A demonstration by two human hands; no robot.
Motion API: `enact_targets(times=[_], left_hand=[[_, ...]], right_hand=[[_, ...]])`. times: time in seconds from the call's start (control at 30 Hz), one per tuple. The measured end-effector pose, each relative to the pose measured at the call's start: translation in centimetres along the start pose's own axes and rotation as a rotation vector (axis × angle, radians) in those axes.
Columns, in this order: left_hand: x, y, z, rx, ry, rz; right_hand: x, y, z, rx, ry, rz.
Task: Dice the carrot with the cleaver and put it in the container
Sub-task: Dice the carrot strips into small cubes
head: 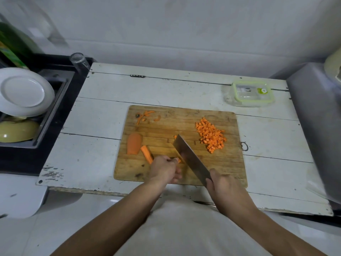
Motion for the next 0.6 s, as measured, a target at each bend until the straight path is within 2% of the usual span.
enact_targets(times=[0.33, 0.6], left_hand=[[0.3, 0.0, -0.2, 0.020, 0.011, -0.011], [0.1, -0.3, -0.2, 0.011, -0.020, -0.019]], right_hand=[[0.9, 0.1, -1.4, 0.064, 0.167, 0.028], [0.8, 0.1, -1.3, 0.074, 0.143, 0.023]])
Point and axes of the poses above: each hand's wrist, its own y-axis away from the middle knuckle, its own z-axis out of the back of the hand, x = y × z, the point moved 8 cm from there along -y, towards the middle knuckle, and after that the axes turned 6 degrees about -z, right-handed, at the moved point
